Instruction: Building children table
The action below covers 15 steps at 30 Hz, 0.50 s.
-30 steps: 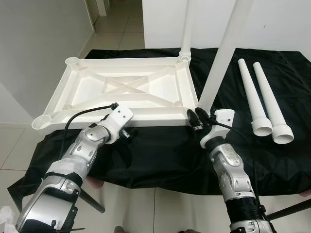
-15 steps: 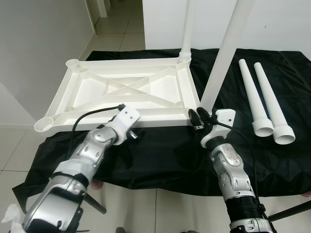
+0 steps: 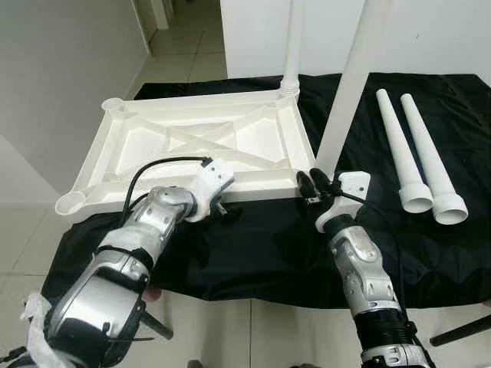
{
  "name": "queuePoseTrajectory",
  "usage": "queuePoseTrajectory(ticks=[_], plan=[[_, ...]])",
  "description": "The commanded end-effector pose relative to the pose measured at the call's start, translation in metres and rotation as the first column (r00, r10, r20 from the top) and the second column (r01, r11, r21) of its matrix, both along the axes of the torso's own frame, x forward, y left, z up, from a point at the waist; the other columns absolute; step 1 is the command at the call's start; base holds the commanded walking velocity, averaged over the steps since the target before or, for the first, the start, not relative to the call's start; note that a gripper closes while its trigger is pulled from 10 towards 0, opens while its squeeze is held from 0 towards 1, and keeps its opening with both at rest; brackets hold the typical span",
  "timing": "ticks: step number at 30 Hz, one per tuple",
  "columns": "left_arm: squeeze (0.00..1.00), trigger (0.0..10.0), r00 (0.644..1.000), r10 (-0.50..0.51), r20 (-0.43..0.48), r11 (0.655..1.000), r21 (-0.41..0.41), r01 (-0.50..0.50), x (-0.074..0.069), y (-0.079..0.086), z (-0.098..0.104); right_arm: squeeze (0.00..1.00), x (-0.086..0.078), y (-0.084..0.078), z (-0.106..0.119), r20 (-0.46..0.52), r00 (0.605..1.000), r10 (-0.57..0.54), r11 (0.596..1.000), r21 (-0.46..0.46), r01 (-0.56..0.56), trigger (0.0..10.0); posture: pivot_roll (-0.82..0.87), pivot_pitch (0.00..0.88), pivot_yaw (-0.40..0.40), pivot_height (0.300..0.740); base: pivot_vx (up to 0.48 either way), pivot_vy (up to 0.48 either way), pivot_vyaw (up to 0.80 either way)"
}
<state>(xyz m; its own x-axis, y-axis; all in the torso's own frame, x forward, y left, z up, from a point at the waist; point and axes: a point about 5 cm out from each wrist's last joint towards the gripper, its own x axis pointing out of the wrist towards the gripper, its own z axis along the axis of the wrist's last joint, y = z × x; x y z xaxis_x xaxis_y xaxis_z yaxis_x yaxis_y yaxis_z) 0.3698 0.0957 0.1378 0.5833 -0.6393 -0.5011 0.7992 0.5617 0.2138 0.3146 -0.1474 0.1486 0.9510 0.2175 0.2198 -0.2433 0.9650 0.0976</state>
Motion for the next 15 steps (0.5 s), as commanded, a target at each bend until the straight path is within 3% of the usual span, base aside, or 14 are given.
queuePoseTrajectory(ticks=[1,7,8,10,11,15], plan=[[0.0,10.0,0.994,0.006,-0.105,0.999,0.047,-0.001,-0.0057,0.0092,-0.0189,0.0,-0.0033,-0.0043,-0.0078,-0.031,0.999,-0.035,0.999,0.004,0.035,10.0,-0.14,0.082,0.139,0.74,0.0,0.0,0.0],[0.0,10.0,0.992,0.028,-0.124,0.999,0.043,-0.023,-0.0055,0.0127,-0.0213,0.0,-0.0051,-0.0037,-0.0087,-0.033,0.999,-0.043,0.999,0.006,0.043,10.0,-0.14,0.094,0.146,0.74,0.0,0.0,0.0],[0.0,1.3,0.992,0.045,-0.12,0.999,0.024,-0.043,-0.0052,0.013,-0.0204,0.0,-0.0051,-0.0046,-0.0087,-0.033,0.998,-0.048,0.999,0.008,0.048,10.0,-0.14,0.101,0.149,0.74,0.0,0.0,0.0],[0.0,1.3,0.991,0.058,-0.119,0.998,0.011,-0.057,-0.0049,0.0133,-0.0197,0.0,-0.0052,-0.0054,-0.0087,-0.034,0.998,-0.052,0.999,0.01,0.052,10.0,-0.14,0.101,0.149,0.74,0.0,0.0,0.0],[0.0,0.0,0.99,0.072,-0.118,0.997,-0.002,-0.073,-0.0046,0.0137,-0.0189,0.0,-0.0052,-0.0061,-0.0086,-0.034,0.998,-0.055,0.998,0.01,0.056,10.0,-0.13,0.106,0.147,0.74,0.0,0.0,0.0],[0.0,0.0,0.991,0.082,-0.107,0.996,-0.033,-0.086,-0.0061,0.0128,-0.0157,0.0,-0.0052,-0.007,-0.0085,-0.035,0.998,-0.061,0.998,0.01,0.061,10.0,-0.13,0.115,0.144,0.74,0.0,0.0,0.0]])
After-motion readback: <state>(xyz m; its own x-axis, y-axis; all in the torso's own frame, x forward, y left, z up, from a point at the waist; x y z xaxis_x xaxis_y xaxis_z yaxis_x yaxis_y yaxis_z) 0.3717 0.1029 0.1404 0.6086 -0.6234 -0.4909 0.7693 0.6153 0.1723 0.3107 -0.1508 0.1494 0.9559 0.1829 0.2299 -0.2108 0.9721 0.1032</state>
